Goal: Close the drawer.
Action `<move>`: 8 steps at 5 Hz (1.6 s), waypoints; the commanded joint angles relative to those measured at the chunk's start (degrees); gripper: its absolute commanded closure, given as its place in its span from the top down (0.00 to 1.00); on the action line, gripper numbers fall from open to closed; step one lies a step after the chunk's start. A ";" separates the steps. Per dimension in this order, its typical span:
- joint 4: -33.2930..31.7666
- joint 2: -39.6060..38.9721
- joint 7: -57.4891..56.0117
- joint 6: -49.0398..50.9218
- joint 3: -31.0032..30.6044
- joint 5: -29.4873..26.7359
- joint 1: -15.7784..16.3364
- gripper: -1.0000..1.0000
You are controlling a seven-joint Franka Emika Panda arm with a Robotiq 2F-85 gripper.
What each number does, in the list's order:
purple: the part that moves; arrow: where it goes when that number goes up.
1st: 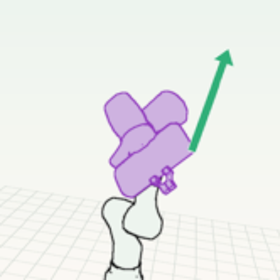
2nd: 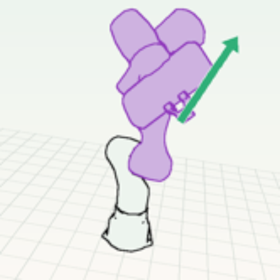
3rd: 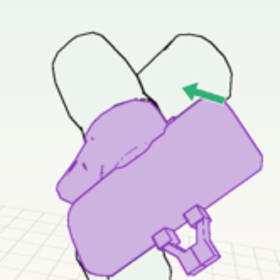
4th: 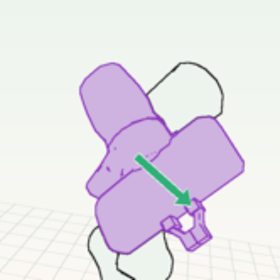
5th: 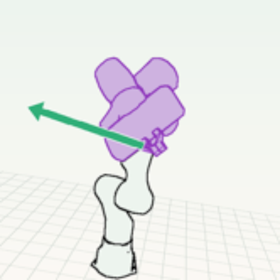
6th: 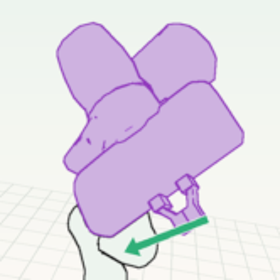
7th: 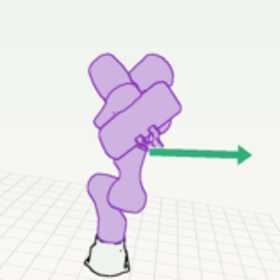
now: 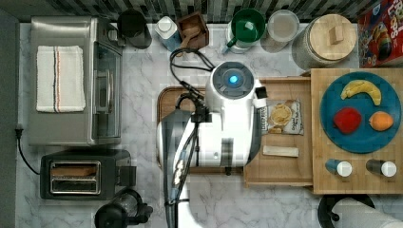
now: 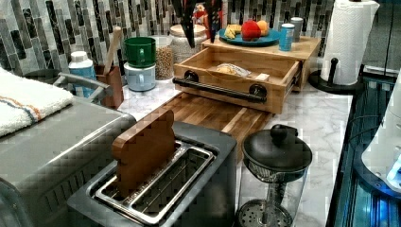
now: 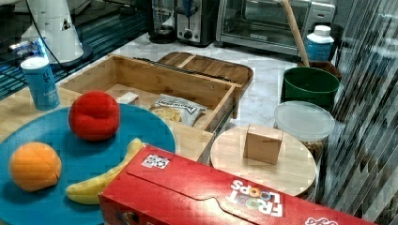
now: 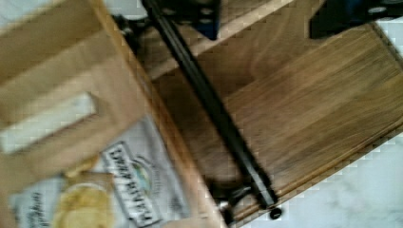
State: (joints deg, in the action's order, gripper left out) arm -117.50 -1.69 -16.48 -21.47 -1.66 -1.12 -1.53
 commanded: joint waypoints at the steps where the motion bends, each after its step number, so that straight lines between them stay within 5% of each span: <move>1: -11.70 5.22 -8.35 -9.57 -4.77 2.64 3.28 0.00; 4: -19.70 -0.05 -10.93 -26.29 -2.88 12.39 4.28 0.00; 8: -18.89 -4.95 -25.12 -33.39 2.13 16.52 0.19 0.00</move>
State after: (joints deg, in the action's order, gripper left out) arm -137.87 -8.04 -34.22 -52.34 -1.25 12.62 1.72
